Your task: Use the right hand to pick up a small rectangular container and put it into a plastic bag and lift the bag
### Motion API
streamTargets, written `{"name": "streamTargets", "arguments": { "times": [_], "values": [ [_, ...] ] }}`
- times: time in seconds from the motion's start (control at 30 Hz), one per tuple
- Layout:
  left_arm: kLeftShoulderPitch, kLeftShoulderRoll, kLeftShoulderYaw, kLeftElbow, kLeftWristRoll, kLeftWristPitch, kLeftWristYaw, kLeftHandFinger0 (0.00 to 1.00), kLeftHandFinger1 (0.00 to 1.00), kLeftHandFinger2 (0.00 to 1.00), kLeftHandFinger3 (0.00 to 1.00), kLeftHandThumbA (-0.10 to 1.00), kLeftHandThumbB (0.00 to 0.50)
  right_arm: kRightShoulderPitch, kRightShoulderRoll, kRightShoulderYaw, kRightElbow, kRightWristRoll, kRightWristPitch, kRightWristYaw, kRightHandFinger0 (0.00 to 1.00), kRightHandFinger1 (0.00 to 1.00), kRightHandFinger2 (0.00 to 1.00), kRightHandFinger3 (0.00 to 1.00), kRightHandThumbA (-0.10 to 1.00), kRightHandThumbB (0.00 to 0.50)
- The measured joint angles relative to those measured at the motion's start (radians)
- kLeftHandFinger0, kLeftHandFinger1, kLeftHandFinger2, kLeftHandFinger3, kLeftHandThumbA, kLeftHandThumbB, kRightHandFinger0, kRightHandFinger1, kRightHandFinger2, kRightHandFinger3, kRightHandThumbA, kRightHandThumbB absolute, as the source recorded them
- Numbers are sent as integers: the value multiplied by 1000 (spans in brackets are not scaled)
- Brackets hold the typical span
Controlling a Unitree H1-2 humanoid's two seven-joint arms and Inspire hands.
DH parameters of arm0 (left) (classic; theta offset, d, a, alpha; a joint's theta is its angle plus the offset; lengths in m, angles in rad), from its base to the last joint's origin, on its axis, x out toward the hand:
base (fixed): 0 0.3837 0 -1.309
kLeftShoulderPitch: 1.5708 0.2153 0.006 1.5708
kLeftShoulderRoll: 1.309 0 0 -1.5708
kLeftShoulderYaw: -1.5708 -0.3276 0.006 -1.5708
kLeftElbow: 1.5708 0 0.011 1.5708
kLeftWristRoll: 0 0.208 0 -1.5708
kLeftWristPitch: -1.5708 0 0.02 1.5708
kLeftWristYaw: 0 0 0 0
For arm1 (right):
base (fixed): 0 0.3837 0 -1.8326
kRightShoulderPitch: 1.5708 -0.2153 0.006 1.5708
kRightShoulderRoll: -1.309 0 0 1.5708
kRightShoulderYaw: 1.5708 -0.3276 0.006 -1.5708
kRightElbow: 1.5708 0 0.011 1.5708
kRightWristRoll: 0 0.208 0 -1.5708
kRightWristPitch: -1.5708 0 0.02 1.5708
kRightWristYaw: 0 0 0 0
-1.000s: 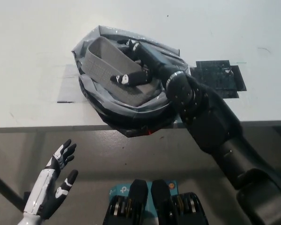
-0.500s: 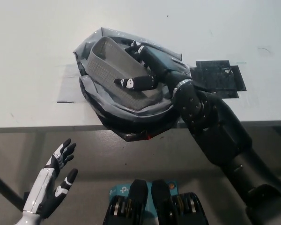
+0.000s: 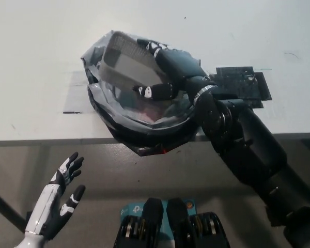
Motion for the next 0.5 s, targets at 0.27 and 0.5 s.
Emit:
{"name": "streamTargets", "arguments": {
  "times": [0.27, 0.5],
  "values": [
    [-13, 3, 0, 0, 3, 0, 0, 1000, 1000, 1000, 1000, 849, 269, -30, -19, 36, -21, -16, 105, 128, 1000, 1000, 1000, 1000, 659, 431],
    [-19, 5, 0, 0, 3, 0, 0, 1000, 1000, 1000, 1000, 839, 249, -38, -25, 43, -5, -18, 139, 196, 1000, 1000, 1000, 1000, 823, 461]
  ]
}}
